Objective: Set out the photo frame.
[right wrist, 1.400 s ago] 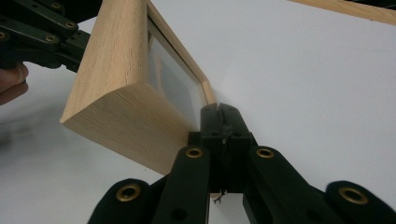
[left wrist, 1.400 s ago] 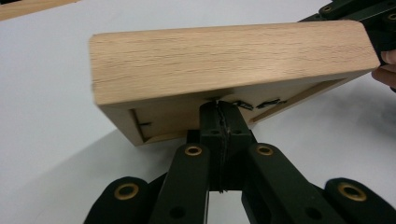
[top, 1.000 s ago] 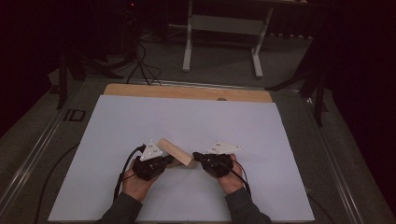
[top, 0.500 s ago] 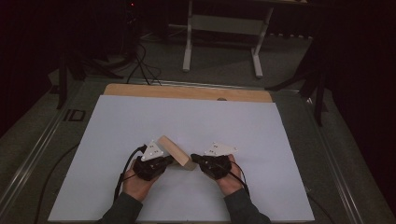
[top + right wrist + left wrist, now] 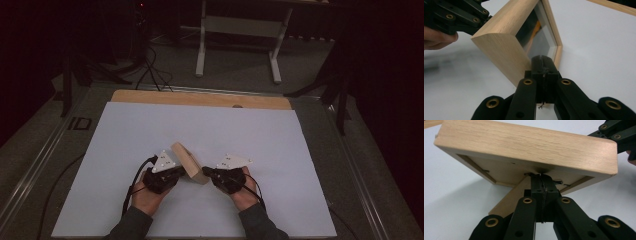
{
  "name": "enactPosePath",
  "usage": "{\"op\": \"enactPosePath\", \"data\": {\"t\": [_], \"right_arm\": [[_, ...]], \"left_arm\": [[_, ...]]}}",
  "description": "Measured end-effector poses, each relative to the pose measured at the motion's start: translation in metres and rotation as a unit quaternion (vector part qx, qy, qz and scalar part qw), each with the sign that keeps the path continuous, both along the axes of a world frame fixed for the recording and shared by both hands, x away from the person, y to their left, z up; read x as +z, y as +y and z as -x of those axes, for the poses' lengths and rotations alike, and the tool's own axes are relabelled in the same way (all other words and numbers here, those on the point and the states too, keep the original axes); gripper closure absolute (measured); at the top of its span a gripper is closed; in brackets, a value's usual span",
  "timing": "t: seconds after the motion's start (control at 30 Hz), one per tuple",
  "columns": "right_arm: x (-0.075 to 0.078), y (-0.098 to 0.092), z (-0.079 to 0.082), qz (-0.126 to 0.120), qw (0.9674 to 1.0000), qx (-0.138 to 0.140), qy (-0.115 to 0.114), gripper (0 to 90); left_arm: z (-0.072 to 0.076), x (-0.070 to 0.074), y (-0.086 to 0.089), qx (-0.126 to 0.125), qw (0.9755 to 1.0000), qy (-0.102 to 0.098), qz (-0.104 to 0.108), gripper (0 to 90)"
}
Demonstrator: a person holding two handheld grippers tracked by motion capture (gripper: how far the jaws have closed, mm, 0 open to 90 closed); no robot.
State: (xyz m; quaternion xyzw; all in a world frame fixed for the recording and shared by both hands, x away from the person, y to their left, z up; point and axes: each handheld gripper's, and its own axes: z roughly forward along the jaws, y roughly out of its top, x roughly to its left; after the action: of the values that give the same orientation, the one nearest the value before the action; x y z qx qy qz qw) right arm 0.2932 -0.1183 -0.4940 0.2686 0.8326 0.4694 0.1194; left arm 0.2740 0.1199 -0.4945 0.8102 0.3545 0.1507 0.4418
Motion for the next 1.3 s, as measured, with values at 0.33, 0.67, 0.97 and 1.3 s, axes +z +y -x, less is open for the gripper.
{"op": "enactPosePath", "data": {"t": [0.33,0.67,0.97,1.3], "right_arm": [[0.0,0.006,0.004,0.003,0.9999,0.013,-0.001,89.4],[-0.001,0.011,0.007,0.004,0.9998,0.021,-0.002,89.5],[-0.001,0.015,0.01,0.004,0.9996,0.027,-0.005,89.5],[-0.002,0.019,0.011,0.003,0.9996,0.029,-0.007,89.4]], "left_arm": [[-0.001,-0.001,0.001,0.004,1.0,0.002,-0.002,89.6],[-0.002,-0.002,0.002,0.01,0.9999,0.003,0.001,89.7],[-0.004,-0.003,0.006,0.014,0.9998,0.007,0.009,89.6],[-0.005,-0.003,0.007,0.017,0.9997,0.009,0.013,89.5]]}}
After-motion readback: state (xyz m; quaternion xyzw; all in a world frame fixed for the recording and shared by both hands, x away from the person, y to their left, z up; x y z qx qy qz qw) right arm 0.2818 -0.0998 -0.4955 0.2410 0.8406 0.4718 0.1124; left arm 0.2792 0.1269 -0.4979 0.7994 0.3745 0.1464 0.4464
